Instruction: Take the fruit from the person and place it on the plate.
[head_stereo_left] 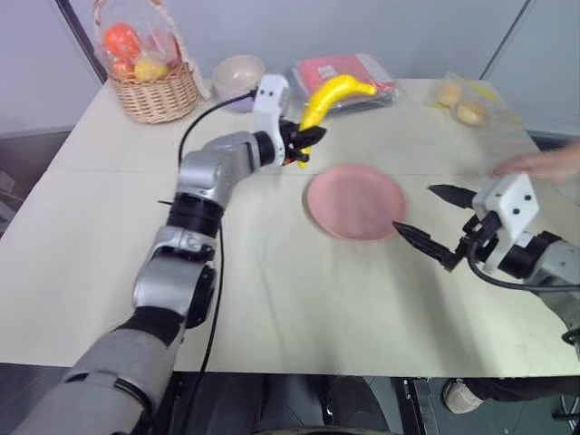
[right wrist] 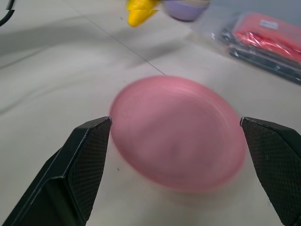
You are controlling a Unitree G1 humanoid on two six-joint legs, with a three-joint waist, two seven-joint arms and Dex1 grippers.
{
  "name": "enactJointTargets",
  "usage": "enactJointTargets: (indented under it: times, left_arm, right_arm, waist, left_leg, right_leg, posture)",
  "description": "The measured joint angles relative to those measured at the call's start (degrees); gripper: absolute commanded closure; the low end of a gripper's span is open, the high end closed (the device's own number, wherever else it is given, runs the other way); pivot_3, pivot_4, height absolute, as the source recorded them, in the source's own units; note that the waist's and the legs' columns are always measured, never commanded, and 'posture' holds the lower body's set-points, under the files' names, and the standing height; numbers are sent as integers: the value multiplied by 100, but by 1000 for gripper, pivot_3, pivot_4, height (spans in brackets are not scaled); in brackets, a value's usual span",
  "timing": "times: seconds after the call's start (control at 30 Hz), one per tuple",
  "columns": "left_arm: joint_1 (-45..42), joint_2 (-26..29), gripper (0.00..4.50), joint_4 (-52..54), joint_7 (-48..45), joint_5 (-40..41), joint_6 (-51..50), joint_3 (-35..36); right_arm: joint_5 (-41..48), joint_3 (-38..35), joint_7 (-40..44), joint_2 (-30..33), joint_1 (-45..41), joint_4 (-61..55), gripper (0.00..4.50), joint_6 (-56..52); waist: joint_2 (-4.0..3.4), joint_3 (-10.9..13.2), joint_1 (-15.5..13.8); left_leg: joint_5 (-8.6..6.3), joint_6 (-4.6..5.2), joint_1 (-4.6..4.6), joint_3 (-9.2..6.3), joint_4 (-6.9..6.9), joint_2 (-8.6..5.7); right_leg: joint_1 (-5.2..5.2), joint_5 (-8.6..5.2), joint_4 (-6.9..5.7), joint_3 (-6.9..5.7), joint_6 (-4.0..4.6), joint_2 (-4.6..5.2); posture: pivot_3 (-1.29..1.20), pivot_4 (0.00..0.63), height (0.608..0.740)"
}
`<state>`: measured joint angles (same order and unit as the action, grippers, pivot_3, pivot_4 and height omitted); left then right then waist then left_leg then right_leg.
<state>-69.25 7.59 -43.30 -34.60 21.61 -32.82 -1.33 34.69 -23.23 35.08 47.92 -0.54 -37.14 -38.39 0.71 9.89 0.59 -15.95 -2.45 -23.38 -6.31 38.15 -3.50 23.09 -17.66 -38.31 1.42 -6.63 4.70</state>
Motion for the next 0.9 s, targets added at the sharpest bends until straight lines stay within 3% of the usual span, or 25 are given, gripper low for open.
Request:
enactJointTargets:
  times: [0.23,0.5,0.77,0.9]
  left_arm:
    - [-447,-579,3811,-1625,-580,-679,321,-297]
    - [-595,-849,3811,-2386,-702,-1194,769,-372]
    - [-688,-895,30,-2603,-782,-1352,861,-219]
    - [-772,-852,30,-2567,-842,-1360,970,-122]
  right_arm:
    - [2,-166,-254,-153,294,-343,0,-45]
    - [15,-268,-399,-185,463,-548,0,-116]
    - [38,-404,-441,-185,528,-557,0,-120]
    - [40,-405,-442,-185,519,-557,0,-122]
  waist:
    - [0,0,21]
    - [0,0,5]
    - [0,0,7]
    - [0,0,11]
  left_leg:
    - [0,1,1,2,-1,-1]
    - [0,2,1,2,-1,-1]
    - [-1,2,1,2,0,-1]
    - [0,1,1,2,0,0]
  right_leg:
    - [3,0,-4,1,0,-2]
    - [3,0,-5,2,-1,0]
    - [3,0,-8,2,-1,-1]
    - [3,0,-9,2,-1,-1]
  posture:
    - [0,150,740]
    - [0,150,740]
    - [0,150,740]
    - [0,150,740]
